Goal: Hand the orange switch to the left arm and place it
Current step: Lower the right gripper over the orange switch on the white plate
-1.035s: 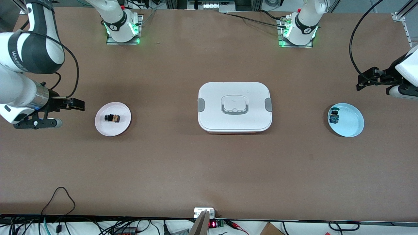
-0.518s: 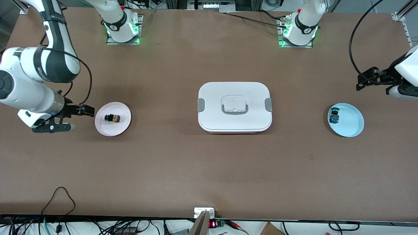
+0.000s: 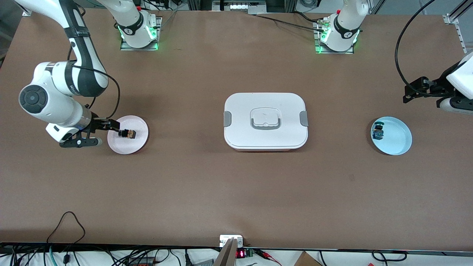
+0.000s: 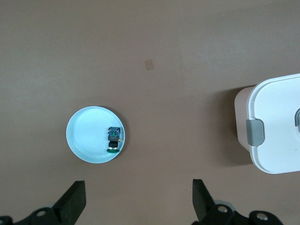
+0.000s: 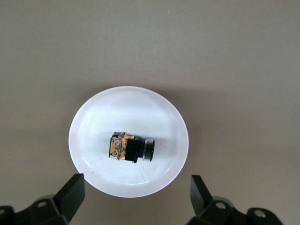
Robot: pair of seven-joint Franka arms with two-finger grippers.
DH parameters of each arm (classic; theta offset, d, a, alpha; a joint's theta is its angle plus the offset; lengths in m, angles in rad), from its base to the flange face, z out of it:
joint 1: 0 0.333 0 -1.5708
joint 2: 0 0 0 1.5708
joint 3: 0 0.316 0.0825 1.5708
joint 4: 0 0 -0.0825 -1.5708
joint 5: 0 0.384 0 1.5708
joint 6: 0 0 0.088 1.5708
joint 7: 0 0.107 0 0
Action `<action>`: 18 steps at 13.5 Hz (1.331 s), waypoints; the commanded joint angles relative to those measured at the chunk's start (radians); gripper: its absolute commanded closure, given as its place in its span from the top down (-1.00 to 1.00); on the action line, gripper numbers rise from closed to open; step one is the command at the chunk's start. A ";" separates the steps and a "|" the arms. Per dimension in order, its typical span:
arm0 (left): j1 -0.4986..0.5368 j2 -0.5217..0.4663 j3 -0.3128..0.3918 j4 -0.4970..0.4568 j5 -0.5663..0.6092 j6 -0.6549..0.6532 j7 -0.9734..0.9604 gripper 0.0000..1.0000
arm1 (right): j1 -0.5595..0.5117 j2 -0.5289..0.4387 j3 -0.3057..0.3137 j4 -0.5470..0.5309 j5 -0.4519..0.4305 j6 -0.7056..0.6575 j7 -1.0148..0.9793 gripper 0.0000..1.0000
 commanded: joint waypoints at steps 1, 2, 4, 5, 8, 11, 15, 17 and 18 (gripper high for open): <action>-0.008 0.017 -0.001 0.031 0.025 -0.013 -0.008 1.00 | 0.007 0.018 0.002 -0.021 0.010 0.027 0.007 1.00; -0.008 0.017 -0.001 0.031 0.027 -0.012 -0.008 1.00 | 0.013 0.028 0.002 -0.021 0.010 0.027 0.010 1.00; -0.007 0.017 -0.001 0.031 0.025 -0.010 -0.008 1.00 | 0.013 0.050 0.002 -0.021 0.010 0.042 0.017 1.00; -0.007 0.017 -0.001 0.031 0.027 -0.010 -0.008 1.00 | 0.013 0.061 0.002 -0.021 0.011 0.044 0.019 1.00; -0.007 0.017 -0.001 0.031 0.027 -0.010 -0.008 1.00 | 0.012 0.087 0.002 -0.021 0.011 0.062 0.019 1.00; -0.007 0.017 -0.001 0.031 0.028 -0.010 -0.008 1.00 | 0.013 0.114 0.002 -0.021 0.011 0.087 0.019 1.00; -0.005 0.017 -0.001 0.031 0.028 -0.010 -0.008 1.00 | 0.013 0.142 0.002 -0.023 0.011 0.119 0.022 1.00; -0.007 0.017 -0.001 0.031 0.028 -0.010 -0.008 1.00 | 0.013 0.156 0.002 -0.021 0.011 0.134 0.025 1.00; -0.007 0.017 0.001 0.031 0.028 -0.010 -0.008 1.00 | 0.013 0.160 0.002 -0.023 0.011 0.139 0.030 1.00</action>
